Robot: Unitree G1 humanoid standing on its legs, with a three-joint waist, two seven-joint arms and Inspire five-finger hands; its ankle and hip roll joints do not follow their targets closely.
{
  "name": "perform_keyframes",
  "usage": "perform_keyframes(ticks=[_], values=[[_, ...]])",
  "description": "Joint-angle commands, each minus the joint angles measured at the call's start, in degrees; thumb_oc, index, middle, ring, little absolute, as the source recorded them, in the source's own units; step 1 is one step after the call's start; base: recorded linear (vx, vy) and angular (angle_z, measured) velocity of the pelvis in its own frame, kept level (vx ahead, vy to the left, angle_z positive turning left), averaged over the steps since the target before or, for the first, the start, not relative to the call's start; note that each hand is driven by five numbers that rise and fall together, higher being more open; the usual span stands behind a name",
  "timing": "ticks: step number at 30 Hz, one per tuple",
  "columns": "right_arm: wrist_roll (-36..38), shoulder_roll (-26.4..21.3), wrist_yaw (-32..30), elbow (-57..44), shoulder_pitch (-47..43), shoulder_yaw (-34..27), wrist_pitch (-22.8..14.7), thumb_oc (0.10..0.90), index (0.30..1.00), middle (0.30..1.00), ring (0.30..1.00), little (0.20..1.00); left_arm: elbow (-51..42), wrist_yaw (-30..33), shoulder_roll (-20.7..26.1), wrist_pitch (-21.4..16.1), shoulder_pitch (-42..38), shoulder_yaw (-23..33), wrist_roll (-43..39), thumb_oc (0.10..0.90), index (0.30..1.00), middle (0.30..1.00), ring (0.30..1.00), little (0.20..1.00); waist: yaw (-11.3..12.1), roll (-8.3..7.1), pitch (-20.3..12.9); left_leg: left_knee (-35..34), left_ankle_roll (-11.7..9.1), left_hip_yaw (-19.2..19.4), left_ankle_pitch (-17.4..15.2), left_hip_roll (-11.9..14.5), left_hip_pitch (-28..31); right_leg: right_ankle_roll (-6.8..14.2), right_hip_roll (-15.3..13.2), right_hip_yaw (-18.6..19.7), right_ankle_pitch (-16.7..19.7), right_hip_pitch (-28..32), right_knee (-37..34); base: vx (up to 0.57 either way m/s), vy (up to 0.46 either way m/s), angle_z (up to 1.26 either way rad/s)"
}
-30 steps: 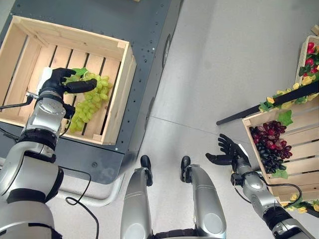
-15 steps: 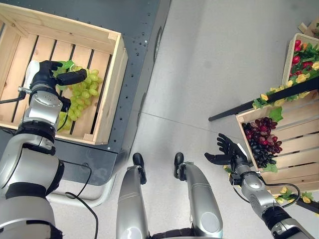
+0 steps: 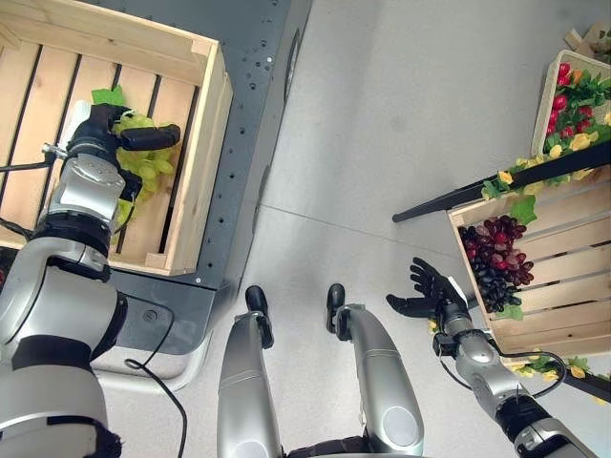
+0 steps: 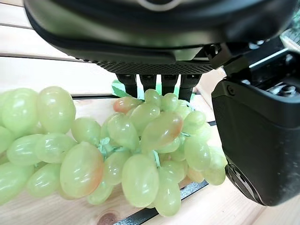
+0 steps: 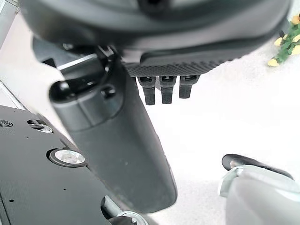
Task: Pick up the fruits from the basket on one side to the basket on the other side
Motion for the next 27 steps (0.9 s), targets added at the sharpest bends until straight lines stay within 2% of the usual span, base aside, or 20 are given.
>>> perform_keyframes(ticks=[1,4,9,13,17,23,27], values=[[-0.4,-2.7,-2.4,-3.9,-1.0,-1.6,-3.1,0.8,0.9,0.9,0.9,0.9,3.2,-7.9,-1.0,1.6,0.0,-4.3,7.3,0.8,0.9,0.9,0.9,0.9,-0.2,0.07,-0.5,-4.0,2.5,6.2,-8.3,-2.3,6.1,-0.8,2.2,-1.0,2.6,0.1,-3.5,0.0,0.03,-0.05],[-0.1,-3.4,-1.8,-3.7,-1.6,-1.7,-2.7,0.8,0.9,0.9,0.9,0.9,5.4,-11.5,-1.1,2.5,0.9,-6.3,14.8,0.8,0.9,0.9,0.9,0.9,-0.4,0.39,-0.5,-3.9,2.4,6.5,-8.1,-2.3,5.9,-0.9,2.1,-0.9,2.5,-0.1,-3.6,0.01,0.03,-0.05],[0.1,-3.9,-1.8,-3.4,-2.6,-1.0,-2.8,0.8,0.9,0.9,0.9,0.9,8.2,-13.9,-1.1,4.7,2.1,-8.8,24.2,0.8,0.9,0.9,0.9,0.9,-0.4,0.56,-0.5,-3.7,2.2,6.5,-7.9,-2.2,5.4,-1.1,1.8,-1.0,2.4,-0.5,-3.5,0.01,0.012,-0.08],[0.4,-3.9,-2.2,-3.0,-3.4,-0.4,-3.1,0.8,0.9,0.9,0.9,0.9,9.5,-16.2,-1.0,6.7,3.5,-10.4,29.7,0.8,0.9,0.9,0.9,0.9,-0.2,0.63,-0.5,-3.5,2.0,6.3,-7.8,-2.1,4.9,-1.3,1.7,-1.2,2.3,-1.0,-3.3,0.0,0.0,0.0],[0.8,-4.1,-2.1,-2.4,-3.6,-0.3,-3.1,0.8,0.9,0.9,0.9,0.9,8.8,-15.2,-0.6,5.7,5.2,-11.8,34.8,0.8,0.9,0.9,0.9,0.9,0.1,0.96,-0.5,-3.8,1.9,6.1,-7.6,-2.4,5.1,-1.4,1.5,-1.3,2.3,-0.7,-3.6,0.0,-0.005,-0.04],[0.7,-4.0,-2.1,-1.6,-3.5,-0.7,-4.1,0.8,0.9,0.9,0.9,0.9,6.1,-14.4,-0.3,4.0,7.0,-12.9,35.6,0.8,0.9,0.9,0.9,0.9,0.7,1.81,-0.5,-4.5,1.6,5.8,-7.3,-2.7,5.3,-1.4,1.3,-1.6,2.3,-0.3,-4.2,0.0,-0.004,-0.02],[0.4,-3.7,-2.3,-1.4,-3.5,-1.0,-4.4,0.8,0.9,0.9,0.9,0.9,3.8,-11.7,-0.9,2.1,10.0,-11.4,35.6,0.8,0.9,0.9,0.9,0.9,1.3,2.24,-0.5,-5.1,1.3,5.2,-6.8,-3.1,5.3,-1.6,1.2,-1.8,2.3,-0.1,-4.6,0.0,0.0,0.0]])
